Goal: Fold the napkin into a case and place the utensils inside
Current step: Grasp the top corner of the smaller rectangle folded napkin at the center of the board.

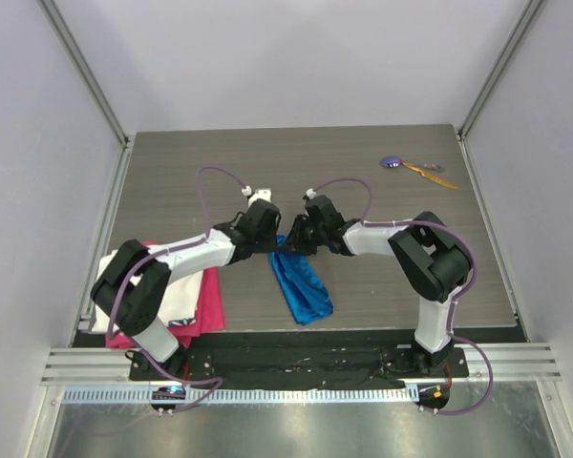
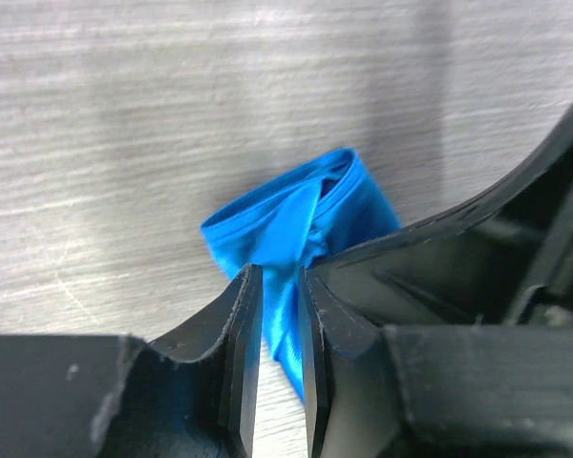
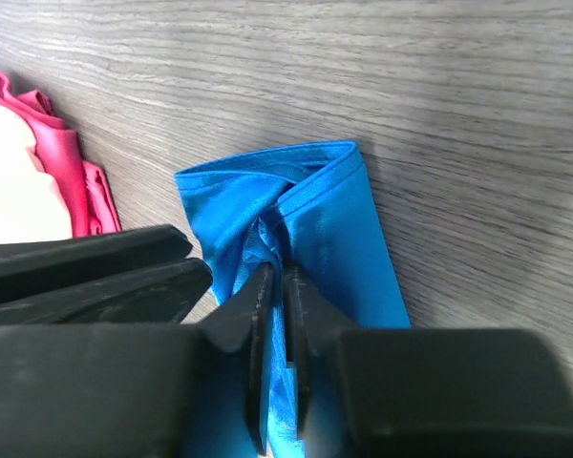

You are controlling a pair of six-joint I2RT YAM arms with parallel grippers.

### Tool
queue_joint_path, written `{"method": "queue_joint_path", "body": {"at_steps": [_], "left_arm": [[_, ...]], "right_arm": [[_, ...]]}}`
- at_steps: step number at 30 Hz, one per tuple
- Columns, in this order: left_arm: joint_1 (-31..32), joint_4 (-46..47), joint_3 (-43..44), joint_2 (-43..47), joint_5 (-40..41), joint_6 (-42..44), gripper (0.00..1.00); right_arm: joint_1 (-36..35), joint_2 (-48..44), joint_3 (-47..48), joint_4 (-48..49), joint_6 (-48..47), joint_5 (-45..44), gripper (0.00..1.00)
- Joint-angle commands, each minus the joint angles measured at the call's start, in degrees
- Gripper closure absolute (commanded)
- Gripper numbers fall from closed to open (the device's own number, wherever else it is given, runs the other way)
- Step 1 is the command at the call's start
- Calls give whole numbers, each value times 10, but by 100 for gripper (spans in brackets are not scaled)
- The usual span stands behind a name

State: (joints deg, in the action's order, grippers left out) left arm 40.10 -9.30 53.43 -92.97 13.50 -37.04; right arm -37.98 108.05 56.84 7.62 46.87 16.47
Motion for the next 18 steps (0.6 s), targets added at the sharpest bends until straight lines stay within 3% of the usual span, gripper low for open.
{"method": "queue_joint_path", "body": {"at_steps": [1,6,12,18], "left_arm": [[-2,-11,33,-14,9,6,74],[-3,-27,49,-31,3,9,75],[-3,-35,45,-24,-3,10,68],[-3,-44,46,-35,0,12,73]], "right_arm": [[0,5,27,-2,-13,15,92],[-1,7,28,4,-4,16,96],[0,1,25,0,-2,14,98],[-1,4,21,7,6,16,99]]}}
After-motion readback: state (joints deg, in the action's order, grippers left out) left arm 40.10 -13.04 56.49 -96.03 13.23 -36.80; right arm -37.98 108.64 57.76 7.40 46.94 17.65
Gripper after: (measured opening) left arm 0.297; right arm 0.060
